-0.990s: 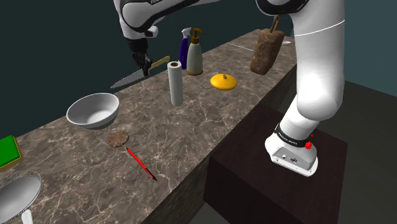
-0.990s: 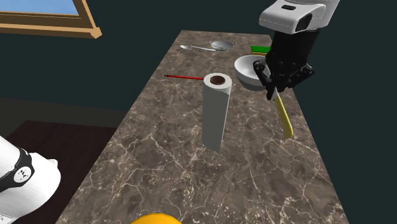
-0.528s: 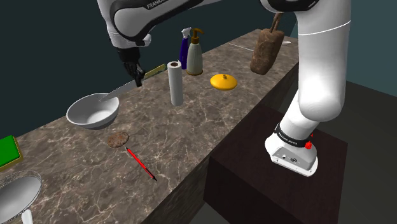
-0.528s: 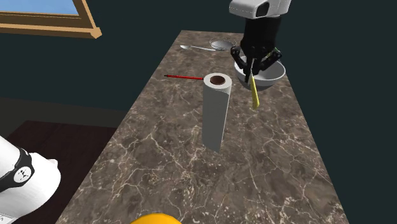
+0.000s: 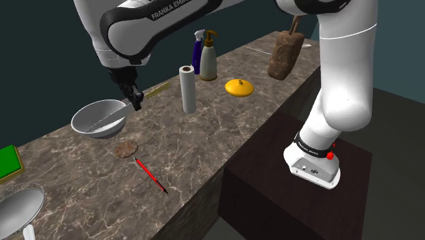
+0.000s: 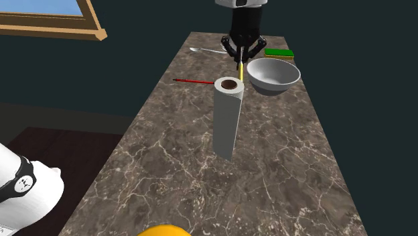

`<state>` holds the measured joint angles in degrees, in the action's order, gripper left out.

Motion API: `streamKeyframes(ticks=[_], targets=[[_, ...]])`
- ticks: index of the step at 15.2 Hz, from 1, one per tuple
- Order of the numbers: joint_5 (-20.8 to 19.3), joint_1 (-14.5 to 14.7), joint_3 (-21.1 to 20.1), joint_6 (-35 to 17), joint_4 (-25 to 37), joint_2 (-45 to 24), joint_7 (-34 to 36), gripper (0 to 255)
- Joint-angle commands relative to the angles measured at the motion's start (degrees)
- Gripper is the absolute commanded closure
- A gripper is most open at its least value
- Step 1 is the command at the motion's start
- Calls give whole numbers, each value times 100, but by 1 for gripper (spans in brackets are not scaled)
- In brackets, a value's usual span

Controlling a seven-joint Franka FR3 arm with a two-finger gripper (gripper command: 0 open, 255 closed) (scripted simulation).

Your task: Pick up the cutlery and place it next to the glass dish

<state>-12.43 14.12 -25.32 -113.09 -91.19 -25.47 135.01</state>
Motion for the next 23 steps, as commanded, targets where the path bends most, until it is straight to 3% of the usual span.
streamKeyframes(ticks=[1,13,18,23], targets=[[-25,169,-53,13,16,-18,232,255],[-347,1473,-276,383,901,-655,1656,255],[-526,2136,-290,699,1678,-1155,2178,255],[-718,2906,-246,1177,2847,-1851,2605,255]])
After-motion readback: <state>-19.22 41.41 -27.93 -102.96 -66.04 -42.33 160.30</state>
